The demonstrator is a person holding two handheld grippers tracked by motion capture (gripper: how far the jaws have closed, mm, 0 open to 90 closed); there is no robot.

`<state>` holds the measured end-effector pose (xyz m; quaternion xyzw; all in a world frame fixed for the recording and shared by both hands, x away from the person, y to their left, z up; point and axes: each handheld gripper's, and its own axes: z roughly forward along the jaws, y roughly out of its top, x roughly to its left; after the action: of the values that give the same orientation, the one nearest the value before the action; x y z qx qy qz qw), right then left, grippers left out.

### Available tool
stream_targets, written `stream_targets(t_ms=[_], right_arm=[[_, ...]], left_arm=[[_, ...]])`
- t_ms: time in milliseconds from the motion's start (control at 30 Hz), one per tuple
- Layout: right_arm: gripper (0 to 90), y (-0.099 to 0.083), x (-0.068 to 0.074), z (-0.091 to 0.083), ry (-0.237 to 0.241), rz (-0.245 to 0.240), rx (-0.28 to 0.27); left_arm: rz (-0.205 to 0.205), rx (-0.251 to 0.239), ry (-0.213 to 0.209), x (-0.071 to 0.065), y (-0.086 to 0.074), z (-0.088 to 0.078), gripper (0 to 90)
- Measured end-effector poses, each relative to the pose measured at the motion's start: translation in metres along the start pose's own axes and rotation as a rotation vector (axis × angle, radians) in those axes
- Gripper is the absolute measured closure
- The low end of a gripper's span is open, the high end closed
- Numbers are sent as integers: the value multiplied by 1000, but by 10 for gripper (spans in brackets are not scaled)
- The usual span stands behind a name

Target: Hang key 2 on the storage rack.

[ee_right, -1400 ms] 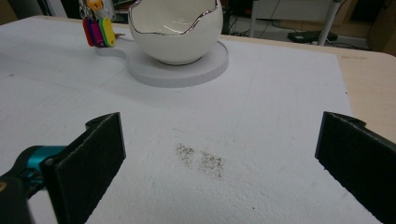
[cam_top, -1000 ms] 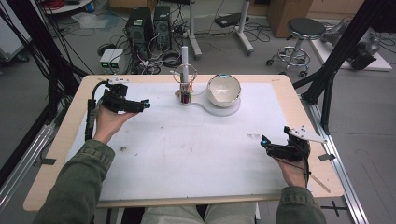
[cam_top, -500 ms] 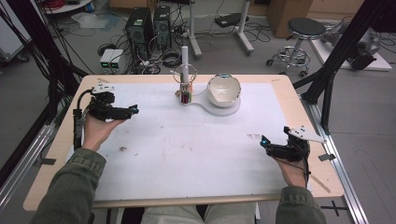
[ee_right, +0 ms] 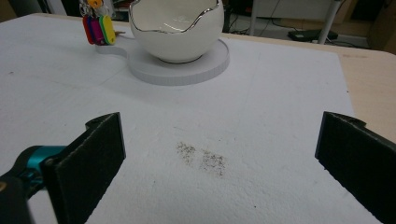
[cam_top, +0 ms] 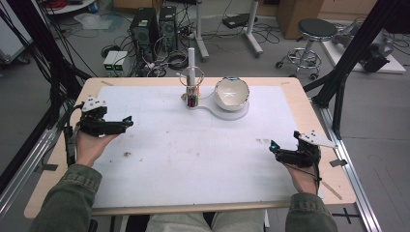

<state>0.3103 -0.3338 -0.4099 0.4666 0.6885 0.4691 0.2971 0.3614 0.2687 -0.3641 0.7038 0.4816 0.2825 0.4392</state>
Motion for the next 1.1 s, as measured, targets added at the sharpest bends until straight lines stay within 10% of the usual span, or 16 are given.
stream_targets(t_ms=[1100], right_arm=[[7, 0, 4, 2, 0, -11, 13]], left_arm=[[-223, -135, 201, 28, -77, -51, 16]])
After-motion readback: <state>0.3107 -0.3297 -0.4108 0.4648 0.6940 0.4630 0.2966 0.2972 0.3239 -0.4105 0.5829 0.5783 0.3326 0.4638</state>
